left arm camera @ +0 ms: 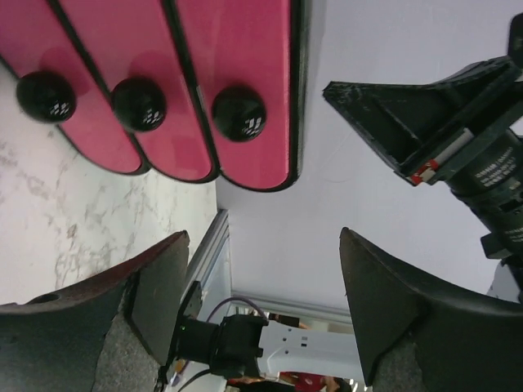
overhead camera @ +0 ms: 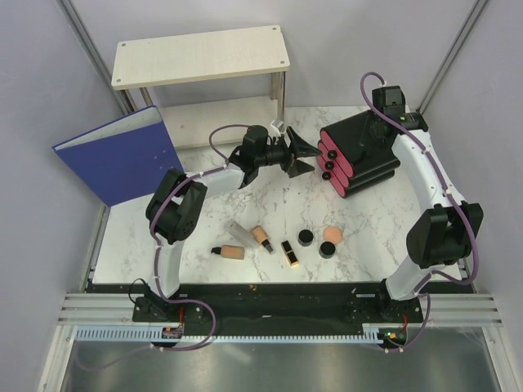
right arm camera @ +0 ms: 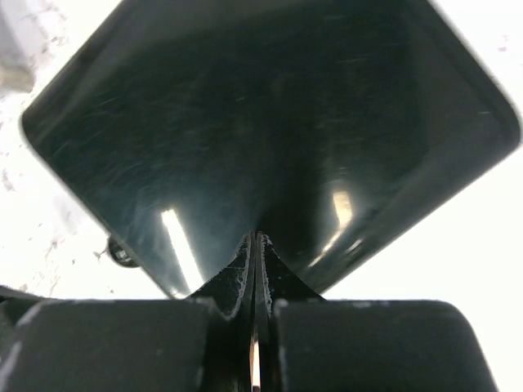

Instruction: Organize the makeup

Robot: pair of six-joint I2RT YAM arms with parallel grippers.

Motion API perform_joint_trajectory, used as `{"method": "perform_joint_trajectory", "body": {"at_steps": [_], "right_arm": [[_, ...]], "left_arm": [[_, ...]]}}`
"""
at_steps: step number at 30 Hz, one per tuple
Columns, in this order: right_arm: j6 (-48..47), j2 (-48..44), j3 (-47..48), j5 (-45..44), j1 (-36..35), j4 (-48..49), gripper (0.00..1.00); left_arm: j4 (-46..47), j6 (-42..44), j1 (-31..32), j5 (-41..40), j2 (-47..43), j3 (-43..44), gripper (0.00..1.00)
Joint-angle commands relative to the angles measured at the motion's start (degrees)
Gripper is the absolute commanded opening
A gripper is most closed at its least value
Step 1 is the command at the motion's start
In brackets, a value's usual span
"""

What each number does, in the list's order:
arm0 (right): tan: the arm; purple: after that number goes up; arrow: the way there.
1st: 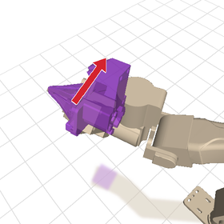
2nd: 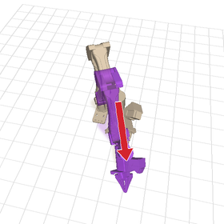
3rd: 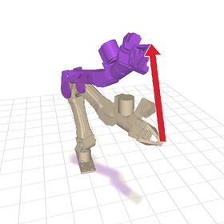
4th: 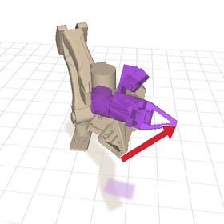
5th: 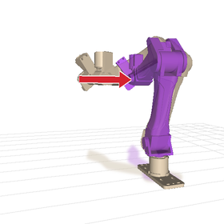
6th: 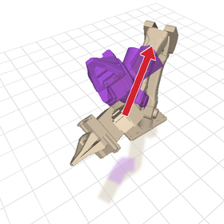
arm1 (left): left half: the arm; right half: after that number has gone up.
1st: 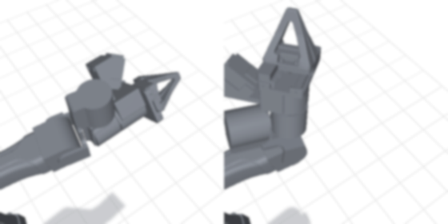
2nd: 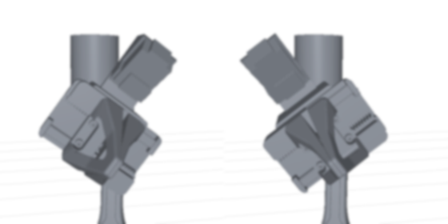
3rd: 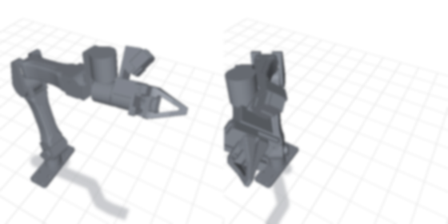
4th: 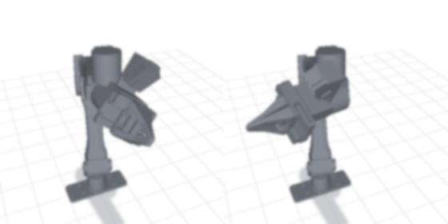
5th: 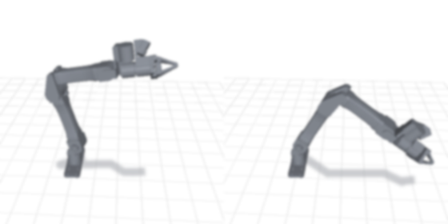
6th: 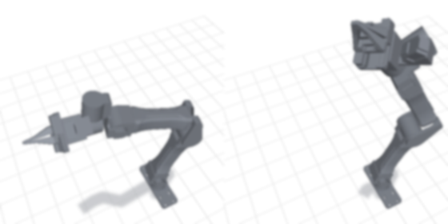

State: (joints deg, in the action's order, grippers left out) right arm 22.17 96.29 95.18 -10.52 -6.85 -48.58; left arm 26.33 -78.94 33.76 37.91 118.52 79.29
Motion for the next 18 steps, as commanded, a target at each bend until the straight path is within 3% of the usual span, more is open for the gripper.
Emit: {"method": "perform_joint_trajectory", "body": {"at_steps": [1,8,10,11,18], "right_arm": [[-0.7,0.3,-0.3,-2.7,1.6,0.1,0.0],[0.1,2.2,-4.0,2.3,2.2,0.1,0.0],[0.0,2.1,-4.6,3.1,2.1,0.2,0.0],[0.1,2.1,-5.0,3.1,2.1,0.5,0.0],[0.2,1.4,-4.9,3.7,2.2,0.3,0.0]], "left_arm": [[3.9,-3.1,1.0,-2.0,1.8,6.3,0.8],[1.3,-1.8,2.0,-5.4,3.9,8.4,0.76],[0.5,-1.5,2.1,-5.7,4.6,8.5,0.65],[0.4,-1.6,2.1,-5.4,5.1,8.9,0.55],[0.5,-3.2,2.6,-3.9,9.9,13.1,0.54]]}}
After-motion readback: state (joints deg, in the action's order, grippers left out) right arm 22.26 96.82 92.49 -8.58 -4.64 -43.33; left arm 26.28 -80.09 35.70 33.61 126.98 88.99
